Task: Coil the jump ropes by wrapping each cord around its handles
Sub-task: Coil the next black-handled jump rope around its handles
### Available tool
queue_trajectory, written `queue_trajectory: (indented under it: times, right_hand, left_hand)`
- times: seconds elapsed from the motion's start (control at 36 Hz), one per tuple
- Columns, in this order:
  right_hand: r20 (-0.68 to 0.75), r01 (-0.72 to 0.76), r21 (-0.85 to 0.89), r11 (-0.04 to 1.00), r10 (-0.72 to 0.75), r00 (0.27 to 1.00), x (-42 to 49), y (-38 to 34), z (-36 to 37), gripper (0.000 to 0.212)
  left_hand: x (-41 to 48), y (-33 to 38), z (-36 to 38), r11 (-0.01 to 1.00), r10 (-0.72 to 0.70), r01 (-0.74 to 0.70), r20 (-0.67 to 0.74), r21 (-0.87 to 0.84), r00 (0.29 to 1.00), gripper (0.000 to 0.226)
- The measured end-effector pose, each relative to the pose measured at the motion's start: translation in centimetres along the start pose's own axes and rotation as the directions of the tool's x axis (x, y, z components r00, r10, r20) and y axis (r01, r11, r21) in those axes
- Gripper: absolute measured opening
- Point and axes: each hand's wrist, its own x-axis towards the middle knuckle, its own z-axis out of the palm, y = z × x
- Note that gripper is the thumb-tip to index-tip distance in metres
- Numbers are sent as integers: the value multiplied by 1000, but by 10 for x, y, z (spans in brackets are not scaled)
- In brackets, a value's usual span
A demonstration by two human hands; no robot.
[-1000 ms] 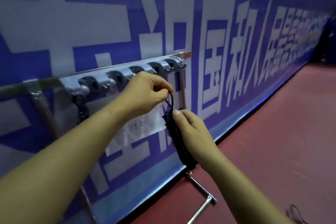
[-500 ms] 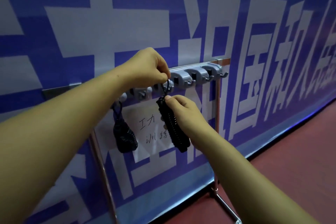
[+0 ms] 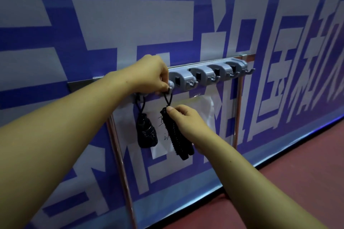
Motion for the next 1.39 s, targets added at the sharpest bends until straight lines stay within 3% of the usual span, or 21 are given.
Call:
queue_trajectory:
  times: [0.08, 0.17, 0.22, 0.28, 0.36, 0.44, 0.53, 0.58, 0.69, 0.78, 0.89, 0.97, 1.03, 1.11, 1.19, 1.28, 1.39]
  right_hand:
    - [-1, -9, 3, 1000, 9, 1000, 0, 5, -6, 27]
    - [-4, -33, 46, 998, 33, 999, -8, 6, -13, 40]
    - [-53, -65, 55, 996, 68, 996, -16, 8, -19, 47]
    - [-137, -89, 91, 992, 101, 985, -29, 12, -29, 33]
    - [-148, -201, 225, 953, 237, 960, -58, 30, -37, 10]
    - [-113, -265, 192, 945, 290, 950, -94, 63, -48, 15]
    - [-127, -285, 45, 958, 288, 949, -135, 99, -76, 10]
    - [-175, -353, 2, 936, 348, 921, -163, 126, -104, 16]
    - [-291, -540, 31, 841, 525, 800, -229, 211, -169, 12]
    - [-382, -652, 115, 749, 640, 667, -281, 284, -201, 17]
    - [-433, -758, 195, 623, 748, 503, -340, 365, -213, 14]
    - [-433, -797, 233, 557, 793, 428, -369, 422, -216, 13]
    - [-440, -819, 267, 507, 821, 364, -384, 457, -216, 12]
    - [-452, -831, 313, 460, 842, 296, -401, 500, -211, 25]
    - [-445, -853, 301, 427, 854, 270, -415, 528, -202, 35]
    - [-418, -866, 289, 409, 867, 270, -427, 556, -191, 26]
    - [-432, -914, 187, 361, 865, 254, -449, 591, -183, 24]
  left_hand:
    - [-2, -1, -1, 999, -43, 46, -166, 17, 985, 31]
    - [-11, 12, 0, 965, -92, -2, -344, -263, 935, 30]
    - [-21, 34, 5, 875, -109, -98, -390, -475, 914, 30]
    - [-29, 62, 15, 708, -150, -193, -412, -679, 899, 33]
    - [-39, 112, 43, 459, -172, -235, -345, -857, 923, 35]
    - [-46, 166, 89, 302, -133, -191, -240, -934, 962, 34]
    - [-55, 224, 145, 263, -32, -134, -148, -955, 989, 38]
    - [-65, 264, 183, 292, 70, -96, -79, -952, 994, 39]
    - [-86, 336, 269, 357, 258, -13, 85, -934, 962, 37]
    - [-110, 369, 344, 326, 265, 136, 229, -935, 937, 35]
    - [-168, 383, 450, 324, 219, 459, 538, -827, 814, 30]
    - [-214, 387, 521, 411, 253, 653, 768, -636, 588, 28]
    - [-236, 393, 550, 480, 282, 731, 875, -484, 394, 26]
    - [-264, 414, 570, 513, 325, 790, 928, -335, 182, 27]
    - [-291, 430, 588, 465, 348, 867, 938, -181, 10, 35]
    - [-308, 424, 617, 488, 313, 864, 949, -123, -42, 28]
    - [-318, 412, 665, 614, 180, 764, 978, -198, 109, 19]
